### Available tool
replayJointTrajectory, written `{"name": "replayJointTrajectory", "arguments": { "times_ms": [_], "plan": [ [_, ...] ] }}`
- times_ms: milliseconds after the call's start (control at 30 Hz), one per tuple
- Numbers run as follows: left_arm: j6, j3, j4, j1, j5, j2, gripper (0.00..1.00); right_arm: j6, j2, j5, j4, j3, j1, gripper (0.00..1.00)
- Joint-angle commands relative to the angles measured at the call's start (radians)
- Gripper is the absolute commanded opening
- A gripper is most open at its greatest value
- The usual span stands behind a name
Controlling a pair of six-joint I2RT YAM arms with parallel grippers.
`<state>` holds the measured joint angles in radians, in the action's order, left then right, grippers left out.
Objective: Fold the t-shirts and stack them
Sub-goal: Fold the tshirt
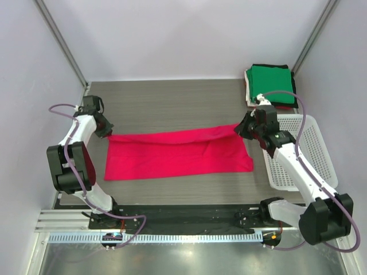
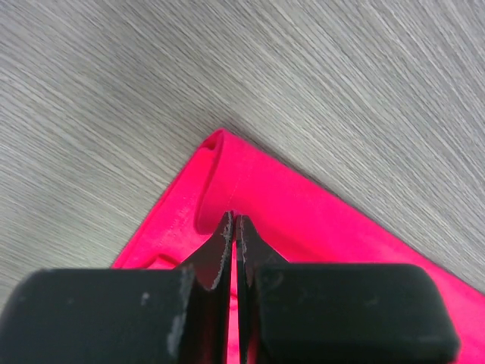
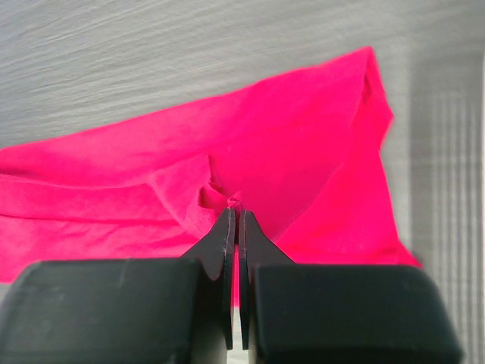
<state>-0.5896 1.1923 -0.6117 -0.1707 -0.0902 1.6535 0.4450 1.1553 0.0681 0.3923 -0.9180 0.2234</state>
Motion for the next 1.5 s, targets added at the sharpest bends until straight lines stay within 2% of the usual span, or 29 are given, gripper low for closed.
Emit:
{"name": "replayJointTrajectory", "arguments": {
  "times_ms": [0, 367, 533, 567, 600, 633, 667, 700, 733, 767, 800, 933, 1067, 1100, 1167, 1200, 1300, 1467],
  "plan": [
    [0.028, 0.003, 0.055, -0.016, -0.029, -0.024, 0.00, 0.075, -0.095, -0.063, -0.015, 0.053, 0.005, 0.01],
    [-0.006, -0.074, 0.092, -0.019, -0.034, -0.072, 0.00, 0.247, -0.221, -0.114, -0.036, 0.261, 0.005, 0.01],
    [-0.067, -0.157, 0.079, -0.024, -0.100, -0.139, 0.13, 0.363, -0.318, -0.131, -0.029, 0.350, 0.005, 0.01],
    [-0.076, -0.166, 0.076, -0.027, -0.114, -0.152, 0.18, 0.385, -0.337, -0.149, -0.012, 0.361, 0.005, 0.01],
    [-0.085, -0.174, 0.073, -0.033, -0.132, -0.179, 0.27, 0.409, -0.360, -0.163, -0.003, 0.372, 0.004, 0.02],
    [-0.105, -0.190, 0.070, -0.053, -0.135, -0.193, 0.32, 0.447, -0.399, -0.175, 0.008, 0.387, 0.005, 0.06],
    [-0.113, -0.198, 0.070, -0.067, -0.141, -0.207, 0.39, 0.460, -0.420, -0.197, 0.032, 0.392, 0.004, 0.32],
    [-0.124, -0.204, 0.063, -0.079, -0.151, -0.231, 0.56, 0.469, -0.436, -0.202, 0.042, 0.396, 0.005, 0.47],
    [-0.133, -0.212, 0.063, -0.105, -0.145, -0.236, 0.62, 0.478, -0.462, -0.209, 0.051, 0.401, 0.005, 0.60],
    [-0.131, -0.212, 0.064, -0.116, -0.132, -0.239, 0.64, 0.495, -0.471, -0.221, 0.077, 0.401, 0.005, 0.75],
    [-0.128, -0.203, 0.056, -0.122, -0.125, -0.238, 0.65, 0.498, -0.476, -0.234, 0.083, 0.400, 0.005, 0.78],
    [-0.121, -0.197, 0.044, -0.104, -0.091, -0.250, 0.62, 0.459, -0.470, -0.200, 0.053, 0.381, 0.005, 0.79],
    [-0.092, -0.183, 0.036, 0.015, -0.143, -0.247, 0.61, 0.405, -0.327, -0.080, -0.070, 0.331, 0.022, 0.75],
    [-0.092, -0.166, 0.020, 0.070, -0.149, -0.239, 0.61, 0.394, -0.248, -0.058, -0.075, 0.315, 0.033, 0.75],
    [-0.082, -0.148, 0.007, 0.129, -0.154, -0.201, 0.60, 0.390, -0.160, -0.048, -0.076, 0.265, 0.051, 0.75],
    [-0.078, -0.131, -0.011, 0.192, -0.154, -0.186, 0.59, 0.391, -0.087, -0.048, -0.076, 0.249, 0.072, 0.75],
    [-0.064, -0.117, -0.023, 0.278, -0.128, -0.123, 0.59, 0.409, -0.001, -0.056, -0.095, 0.212, 0.106, 0.75],
    [-0.064, -0.128, -0.031, 0.332, -0.086, -0.037, 0.57, 0.463, 0.173, -0.042, -0.127, 0.194, 0.136, 0.76]
  ]
}}
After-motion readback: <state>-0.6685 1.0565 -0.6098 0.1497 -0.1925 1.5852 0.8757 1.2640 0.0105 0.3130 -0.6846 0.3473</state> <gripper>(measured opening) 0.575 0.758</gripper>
